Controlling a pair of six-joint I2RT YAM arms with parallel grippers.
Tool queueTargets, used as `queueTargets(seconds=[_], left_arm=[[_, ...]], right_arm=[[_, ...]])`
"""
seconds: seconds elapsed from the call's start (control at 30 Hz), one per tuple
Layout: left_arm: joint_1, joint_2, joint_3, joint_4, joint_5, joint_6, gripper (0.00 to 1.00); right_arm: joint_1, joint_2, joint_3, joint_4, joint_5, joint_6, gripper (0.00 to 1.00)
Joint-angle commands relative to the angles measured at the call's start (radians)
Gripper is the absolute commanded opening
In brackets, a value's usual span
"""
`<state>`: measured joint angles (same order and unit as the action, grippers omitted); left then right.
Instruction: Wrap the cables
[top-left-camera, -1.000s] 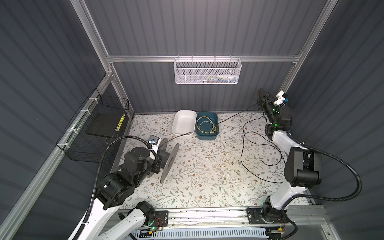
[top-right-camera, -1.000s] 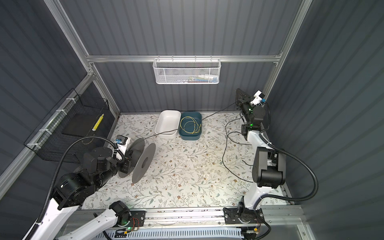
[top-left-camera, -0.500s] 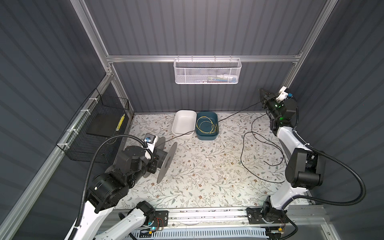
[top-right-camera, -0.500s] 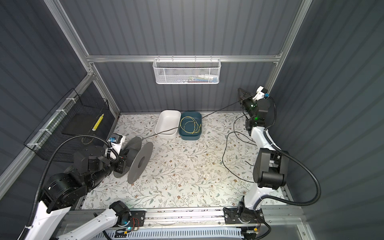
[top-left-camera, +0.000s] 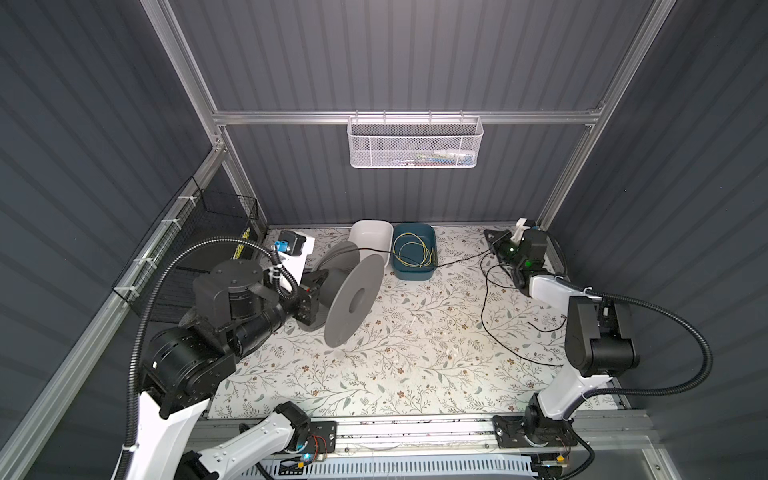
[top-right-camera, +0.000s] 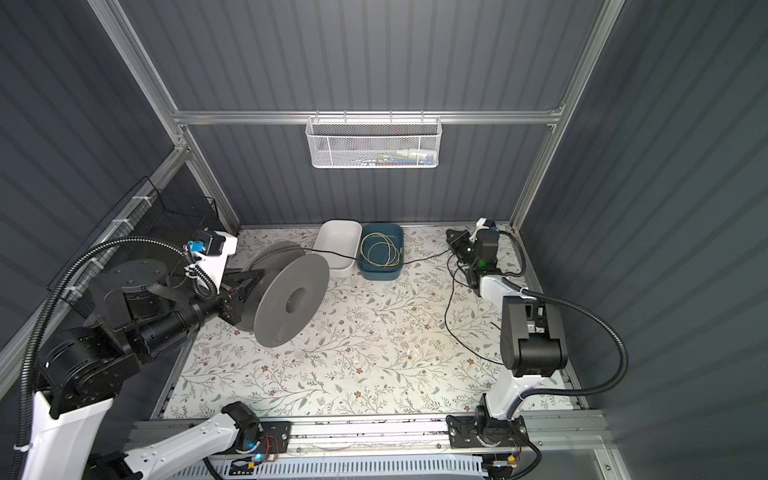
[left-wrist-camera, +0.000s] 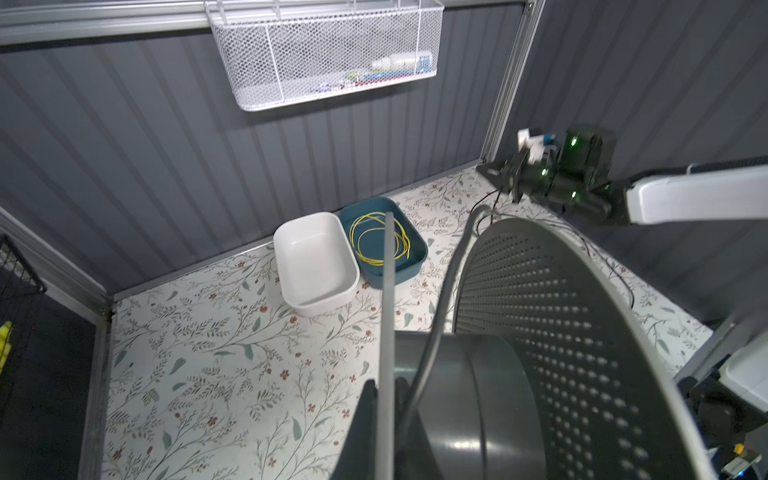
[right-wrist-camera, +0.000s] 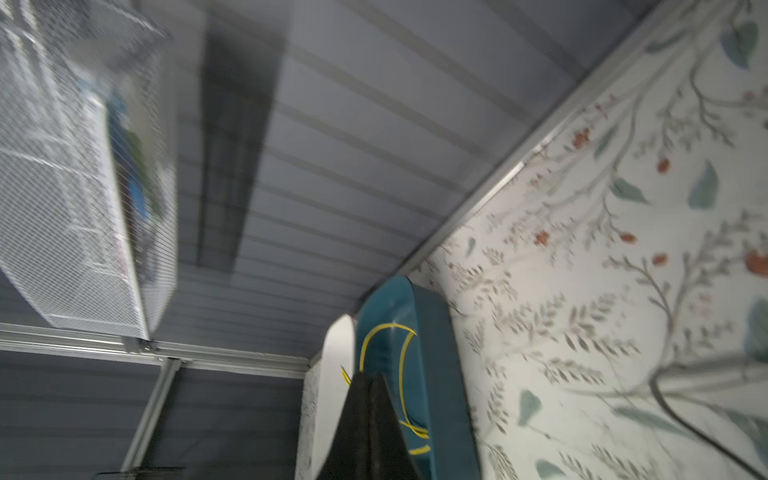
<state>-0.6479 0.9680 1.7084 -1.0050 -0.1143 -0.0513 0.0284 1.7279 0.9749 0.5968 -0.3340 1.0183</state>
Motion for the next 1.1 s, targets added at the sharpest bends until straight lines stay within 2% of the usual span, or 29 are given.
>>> queueTargets(seconds=[0.0, 0.1, 0.27, 0.37, 0.43, 0.57, 0.67, 0.8, 1.07], left_arm=[[-0.001, 0.069, 0.090, 0.111, 0.011, -0.067, 0.00], [-0.001, 0.126, 0.131, 0.191, -0.008, -0.104, 0.00], [-0.001, 0.201, 0.157, 0.327, -0.016, -0.152, 0.00], [-0.001, 0.251, 0.211, 0.335, -0.007, -0.166, 0.00], [0.000, 0.260, 0.211, 0.366, -0.038, -0.182, 0.00], [0.001, 0.295, 0.212, 0.423, -0.086, -0.202, 0.00], [0.002, 0.330, 0.237, 0.432, -0.045, -0.214, 0.00], [0.004, 0.355, 0.293, 0.378, 0.012, -0.202, 0.00], [0.005, 0.286, 0.282, 0.328, 0.067, -0.177, 0.00]], right_arm=[[0.051, -0.069, -0.074, 0.035, 0.079, -0.083, 0.00], [0.126, -0.127, -0.150, 0.022, 0.144, -0.133, 0.00], [0.224, -0.197, -0.257, 0.053, 0.193, -0.135, 0.00], [0.250, -0.216, -0.295, 0.050, 0.216, -0.148, 0.00], [0.271, -0.228, -0.320, 0.050, 0.216, -0.147, 0.00], [0.382, -0.235, -0.348, 0.032, 0.269, -0.185, 0.00], [0.442, -0.223, -0.358, 0.031, 0.313, -0.197, 0.00], [0.421, -0.225, -0.376, 0.038, 0.332, -0.202, 0.00], [0.244, -0.195, -0.311, -0.061, 0.273, -0.256, 0.00]])
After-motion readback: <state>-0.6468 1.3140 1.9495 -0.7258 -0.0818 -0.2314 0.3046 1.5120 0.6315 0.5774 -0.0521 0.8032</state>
